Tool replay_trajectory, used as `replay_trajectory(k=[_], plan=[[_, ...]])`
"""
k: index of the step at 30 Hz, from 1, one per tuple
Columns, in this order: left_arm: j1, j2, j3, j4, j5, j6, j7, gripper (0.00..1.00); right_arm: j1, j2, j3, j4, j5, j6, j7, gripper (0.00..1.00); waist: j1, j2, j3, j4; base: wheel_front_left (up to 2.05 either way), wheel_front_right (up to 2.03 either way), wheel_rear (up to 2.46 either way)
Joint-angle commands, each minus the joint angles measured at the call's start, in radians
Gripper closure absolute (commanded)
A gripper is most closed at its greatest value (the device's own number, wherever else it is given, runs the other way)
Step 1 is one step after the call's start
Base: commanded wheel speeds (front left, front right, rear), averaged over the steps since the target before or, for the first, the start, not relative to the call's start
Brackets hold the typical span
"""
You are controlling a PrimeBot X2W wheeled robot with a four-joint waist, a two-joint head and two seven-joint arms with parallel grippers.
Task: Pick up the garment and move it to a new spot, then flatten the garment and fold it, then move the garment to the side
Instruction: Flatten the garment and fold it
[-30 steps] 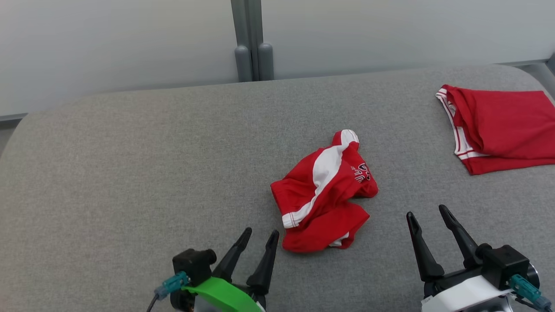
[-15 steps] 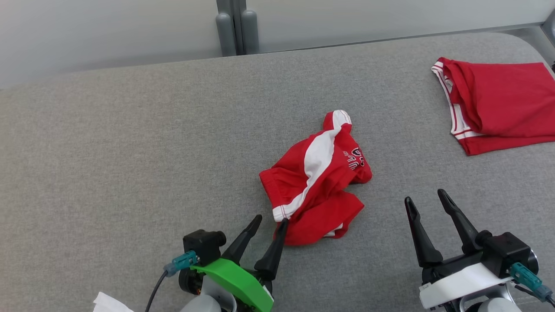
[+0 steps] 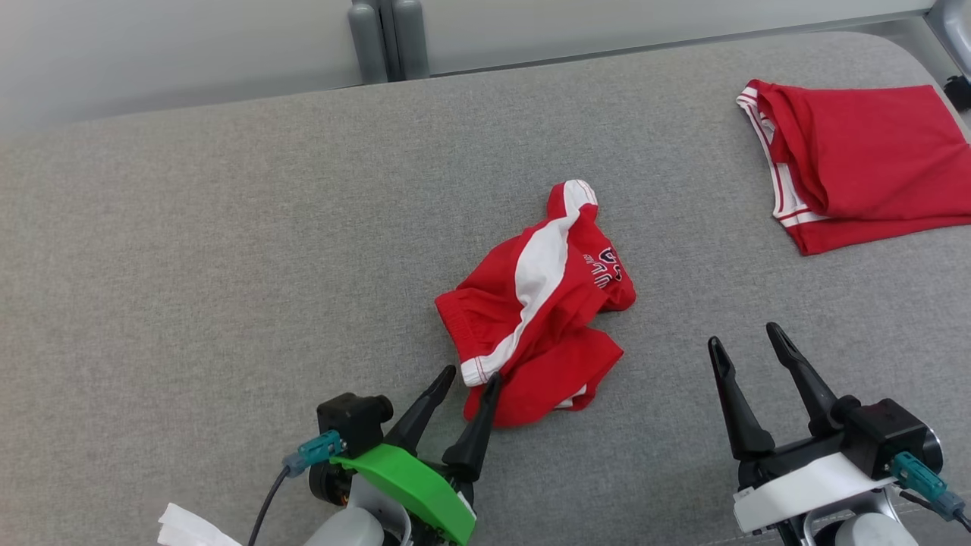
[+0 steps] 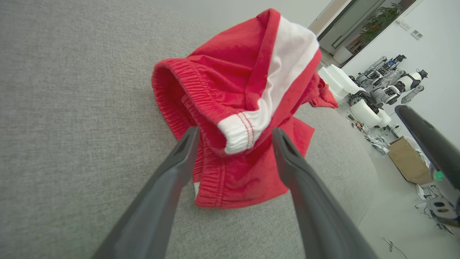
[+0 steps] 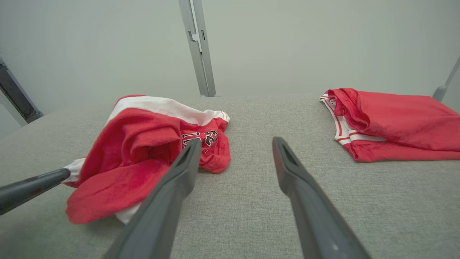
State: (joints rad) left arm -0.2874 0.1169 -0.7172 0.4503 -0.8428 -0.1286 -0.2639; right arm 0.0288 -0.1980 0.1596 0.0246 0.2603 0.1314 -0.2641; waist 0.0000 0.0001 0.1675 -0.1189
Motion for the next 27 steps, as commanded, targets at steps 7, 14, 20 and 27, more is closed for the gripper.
replay_trajectory(k=[7,14,20,27], plan=[[-0.029,0.010,0.018,-0.011,0.042,-0.003,0.000,1.00,-0.016,0.004,-0.003,-0.004,-0.005,-0.002,0.000,0.00,0.0000,-0.0001,0.015,-0.011,0.00,0.00,0.00],[0.014,0.029,0.030,-0.029,0.079,-0.003,0.000,1.00,-0.002,0.007,-0.016,-0.008,-0.004,-0.002,0.000,0.00,0.0000,-0.0001,0.013,0.016,0.00,0.00,0.00],[0.052,0.097,0.021,-0.086,0.136,-0.003,0.000,1.00,-0.012,-0.003,-0.008,-0.007,0.020,-0.002,0.000,0.00,0.0000,-0.0001,0.033,0.087,0.00,0.00,0.00],[0.073,0.205,0.050,-0.125,0.152,-0.003,0.000,1.00,-0.118,-0.077,0.031,0.088,0.249,-0.002,0.000,0.00,0.0000,-0.0001,0.053,0.188,0.00,0.00,0.00]])
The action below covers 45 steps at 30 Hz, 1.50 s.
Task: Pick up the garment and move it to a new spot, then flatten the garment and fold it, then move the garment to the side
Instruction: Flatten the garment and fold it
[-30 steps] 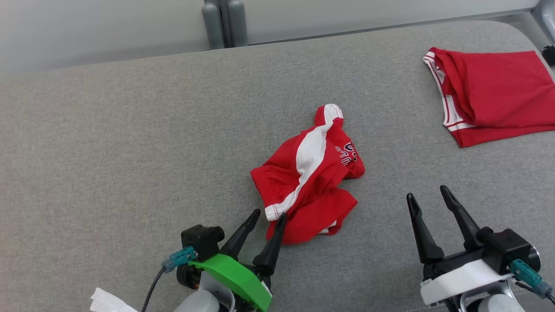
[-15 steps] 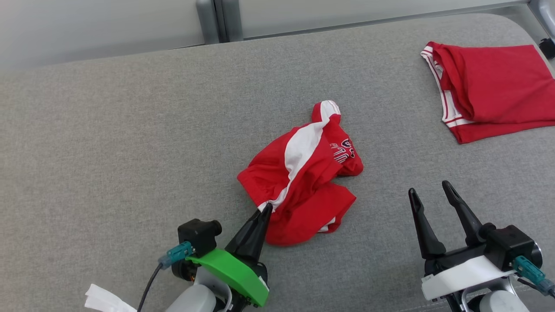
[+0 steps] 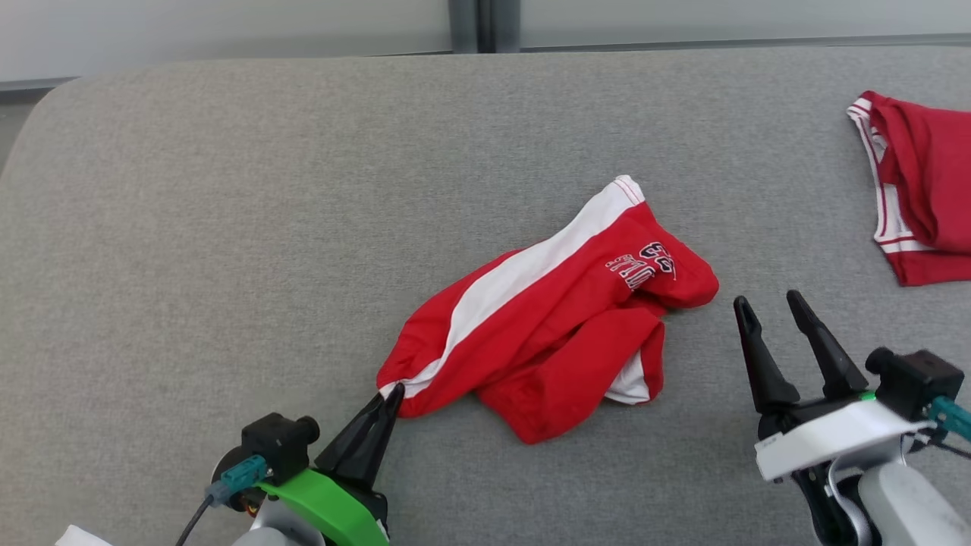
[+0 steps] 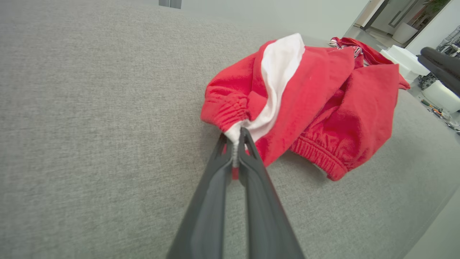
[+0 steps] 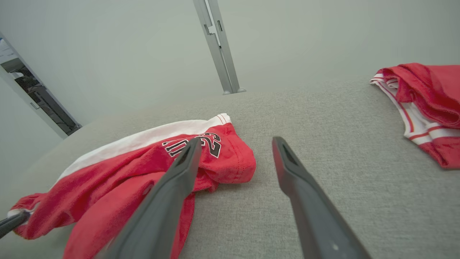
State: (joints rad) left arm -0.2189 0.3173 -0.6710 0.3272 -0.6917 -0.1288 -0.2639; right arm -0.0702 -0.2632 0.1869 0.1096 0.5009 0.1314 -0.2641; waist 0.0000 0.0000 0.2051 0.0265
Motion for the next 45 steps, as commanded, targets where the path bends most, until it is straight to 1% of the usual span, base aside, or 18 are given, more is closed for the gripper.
replay_trajectory(k=[1,2,3,5,6,8,10,12,16,22,28,29,30,31,35,39,42,45], plan=[[0.000,0.014,0.005,0.001,0.001,-0.003,0.000,1.00,-0.055,-0.045,0.039,0.025,0.057,-0.002,0.000,0.00,0.0000,0.0000,0.019,0.051,0.00,0.00,0.00],[-0.006,0.020,0.004,0.004,0.001,-0.003,0.000,1.00,-0.084,-0.075,0.077,0.051,0.102,-0.002,0.000,0.00,0.0000,0.0000,0.022,0.057,0.00,0.00,0.00],[-0.017,0.025,0.001,0.006,-0.003,-0.003,0.000,1.00,-0.132,-0.128,0.134,0.081,0.149,-0.002,0.008,0.00,0.0000,0.0000,0.028,0.063,0.00,0.00,0.00],[-0.038,0.032,-0.004,0.010,-0.011,-0.003,0.000,1.00,-0.244,-0.203,0.209,0.119,0.255,-0.002,0.058,0.00,0.0000,0.0000,0.042,0.073,0.00,0.00,0.00],[-0.049,0.034,-0.010,0.013,-0.012,-0.003,0.000,1.00,-0.305,-0.244,0.252,0.129,0.290,-0.001,0.097,0.00,0.0000,0.0000,0.052,0.080,0.00,0.00,0.00],[-0.073,0.031,-0.022,0.016,-0.011,-0.003,0.000,1.00,-0.408,-0.302,0.315,0.158,0.356,-0.001,0.175,0.00,0.0000,0.0000,0.073,0.093,0.00,0.00,0.00],[-0.098,0.027,-0.032,0.018,-0.010,-0.003,0.000,1.00,-0.505,-0.336,0.381,0.190,0.402,-0.001,0.272,0.00,0.0000,0.0000,0.095,0.106,0.00,0.00,0.00],[-0.120,0.022,-0.038,0.020,-0.004,-0.003,0.000,1.00,-0.599,-0.355,0.443,0.227,0.430,-0.001,0.355,0.00,0.0000,0.0000,0.115,0.116,0.00,0.00,0.00],[-0.152,0.004,-0.054,0.023,0.005,-0.003,0.000,1.00,-0.735,-0.356,0.536,0.311,0.465,-0.001,0.444,0.00,0.0000,0.0000,0.149,0.141,0.00,0.00,0.00],[-0.188,-0.013,-0.079,0.028,0.009,-0.003,0.000,1.00,-0.859,-0.357,0.656,0.422,0.481,-0.001,0.505,0.00,0.0000,0.0000,0.190,0.178,0.00,0.00,0.00],[-0.211,-0.029,-0.089,0.025,0.017,-0.003,0.000,1.00,-0.927,-0.364,0.757,0.482,0.506,-0.001,0.529,0.00,0.0000,0.0000,0.222,0.204,0.00,0.00,0.00],[-0.213,-0.031,-0.090,0.025,0.019,-0.003,0.000,1.00,-0.937,-0.365,0.769,0.488,0.512,-0.001,0.527,0.22,0.0000,0.0000,0.225,0.207,0.00,0.00,0.00],[-0.216,-0.033,-0.091,0.027,0.019,-0.003,0.000,1.00,-0.947,-0.364,0.784,0.486,0.520,-0.001,0.517,0.65,0.0000,0.0000,0.228,0.209,0.00,0.00,0.00],[-0.217,-0.033,-0.091,0.029,0.020,-0.003,0.000,1.00,-0.950,-0.366,0.796,0.486,0.526,-0.001,0.513,1.00,0.0000,0.0000,0.229,0.210,0.00,0.00,0.00],[-0.224,-0.032,-0.074,0.028,0.018,-0.003,0.000,1.00,-0.976,-0.388,0.845,0.465,0.559,-0.001,0.466,1.00,0.0000,0.0000,0.223,0.205,0.00,0.00,0.00],[-0.222,-0.022,-0.043,-0.003,0.016,-0.003,0.000,1.00,-0.993,-0.417,0.871,0.430,0.593,-0.001,0.373,1.00,0.0000,0.0000,0.205,0.184,0.00,0.00,0.00],[-0.235,0.004,-0.015,-0.037,0.016,-0.003,0.000,1.00,-1.002,-0.441,0.872,0.402,0.632,-0.001,0.296,1.00,0.0000,0.0000,0.185,0.153,0.00,0.00,0.00],[-0.261,0.045,-0.004,-0.079,0.023,-0.003,0.000,1.00,-1.016,-0.471,0.868,0.372,0.663,-0.001,0.231,1.00,0.0000,0.0000,0.168,0.110,0.00,0.00,0.00]])
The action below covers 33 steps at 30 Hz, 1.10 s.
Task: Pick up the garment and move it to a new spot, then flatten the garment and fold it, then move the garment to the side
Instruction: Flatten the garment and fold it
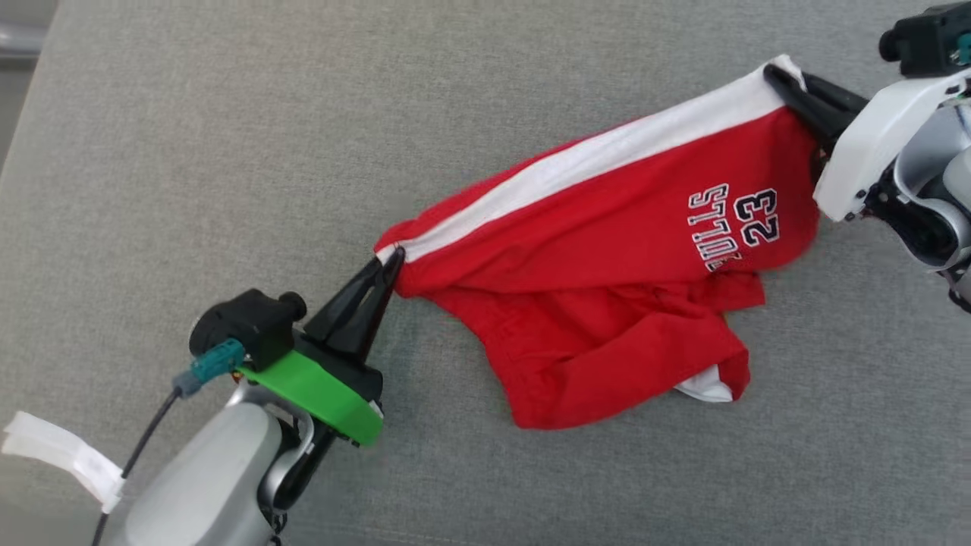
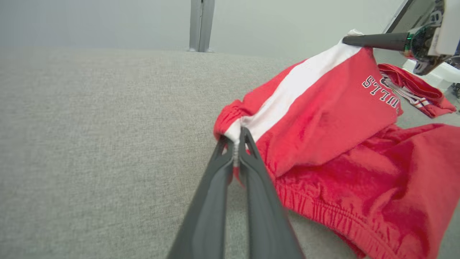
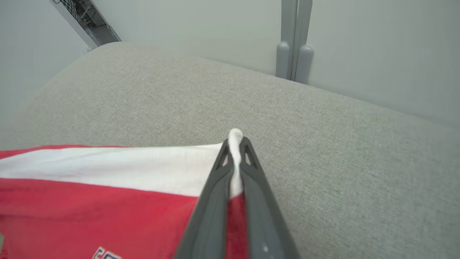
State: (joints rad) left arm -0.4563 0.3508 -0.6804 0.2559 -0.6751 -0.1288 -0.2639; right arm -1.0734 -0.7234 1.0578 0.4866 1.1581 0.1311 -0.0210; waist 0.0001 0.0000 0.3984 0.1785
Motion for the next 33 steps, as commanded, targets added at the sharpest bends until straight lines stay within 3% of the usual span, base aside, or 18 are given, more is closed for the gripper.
replay_trajectory(k=[1,6,11,16,22,27,33], plan=[[-0.037,0.024,0.004,-0.022,0.006,-0.003,0.000,1.00,-0.018,-0.020,-0.004,-0.016,0.015,-0.001,-0.031,1.00,-0.0001,0.0000,-0.028,-0.055,0.00,0.00,0.00],[-0.178,0.109,-0.006,-0.122,-0.003,-0.003,0.082,1.00,-0.072,-0.081,-0.028,-0.064,0.039,-0.001,-0.123,1.00,-0.0001,0.0000,-0.022,-0.131,0.00,0.00,0.00],[-0.428,0.137,-0.059,-0.191,-0.030,-0.003,0.215,1.00,-0.167,-0.113,-0.084,-0.044,0.021,-0.001,-0.207,1.00,-0.0001,0.0000,0.020,-0.187,0.00,0.00,0.00],[-0.755,0.089,-0.142,-0.110,-0.030,-0.002,0.258,1.00,-0.296,-0.127,-0.150,-0.005,-0.062,-0.001,-0.239,1.00,-0.0001,0.0000,0.070,-0.232,0.00,0.00,0.00],[-1.024,0.001,-0.198,0.060,0.033,-0.002,0.113,1.00,-0.386,-0.113,-0.325,-0.005,-0.213,-0.001,-0.244,1.00,-0.0001,0.0000,0.111,-0.278,0.00,0.00,0.00],[-1.021,-0.006,-0.250,0.141,0.066,-0.002,0.021,1.00,-0.270,-0.113,-0.409,-0.085,-0.280,-0.001,-0.244,1.00,-0.0001,0.0000,0.110,-0.301,0.00,0.00,0.00],[-0.811,0.033,-0.301,0.094,0.036,-0.002,-0.002,1.00,0.048,-0.126,-0.573,-0.230,-0.302,-0.001,-0.244,1.00,-0.0001,0.0000,0.095,-0.300,0.00,0.00,0.00]])
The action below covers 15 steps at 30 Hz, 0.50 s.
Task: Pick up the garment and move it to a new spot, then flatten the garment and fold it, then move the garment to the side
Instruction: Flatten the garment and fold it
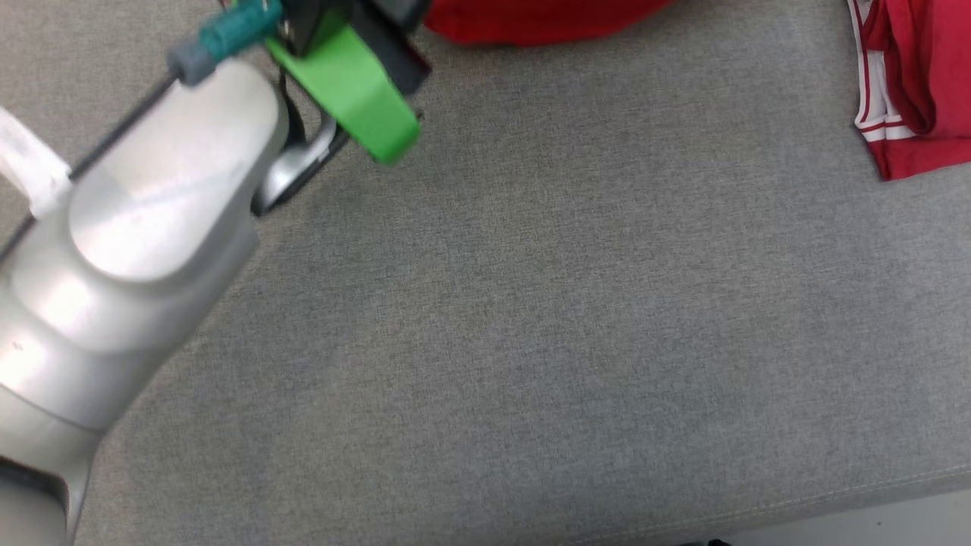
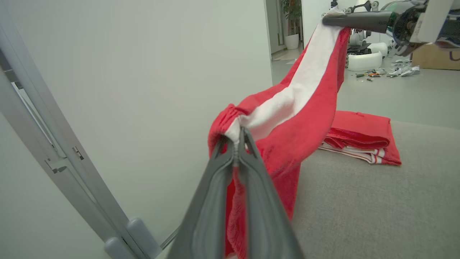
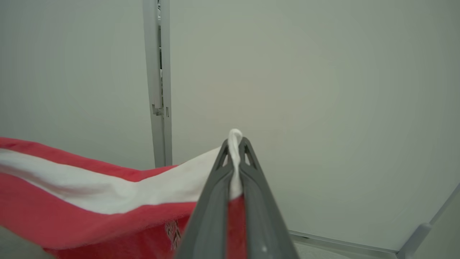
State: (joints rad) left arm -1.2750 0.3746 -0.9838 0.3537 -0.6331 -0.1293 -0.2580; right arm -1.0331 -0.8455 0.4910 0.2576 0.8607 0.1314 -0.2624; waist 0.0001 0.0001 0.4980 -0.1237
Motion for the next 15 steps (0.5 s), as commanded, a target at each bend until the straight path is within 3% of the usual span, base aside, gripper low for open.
replay_trajectory(k=[1,7,12,15], plan=[[0.066,0.015,0.001,-0.034,-0.020,-0.002,-0.008,1.00,0.081,0.001,-0.053,-0.029,-0.007,-0.002,-0.003,1.00,-0.0001,-0.0001,-0.011,0.004,0.00,0.00,0.00],[0.398,0.088,-0.005,-0.201,-0.056,0.021,-0.008,1.00,0.505,0.072,-0.306,-0.209,-0.071,-0.002,-0.003,1.00,-0.0001,-0.0001,-0.074,0.017,0.00,0.00,0.00],[0.674,0.163,-0.017,-0.351,-0.108,0.101,-0.007,1.00,0.871,0.173,-0.472,-0.373,-0.114,-0.002,-0.003,1.00,-0.0001,-0.0001,-0.156,0.023,0.00,0.00,0.00],[0.768,0.199,-0.022,-0.418,-0.128,0.141,-0.007,1.00,1.002,0.205,-0.519,-0.429,-0.121,-0.002,-0.003,1.00,-0.0001,-0.0001,-0.189,0.029,0.00,0.00,0.00]])
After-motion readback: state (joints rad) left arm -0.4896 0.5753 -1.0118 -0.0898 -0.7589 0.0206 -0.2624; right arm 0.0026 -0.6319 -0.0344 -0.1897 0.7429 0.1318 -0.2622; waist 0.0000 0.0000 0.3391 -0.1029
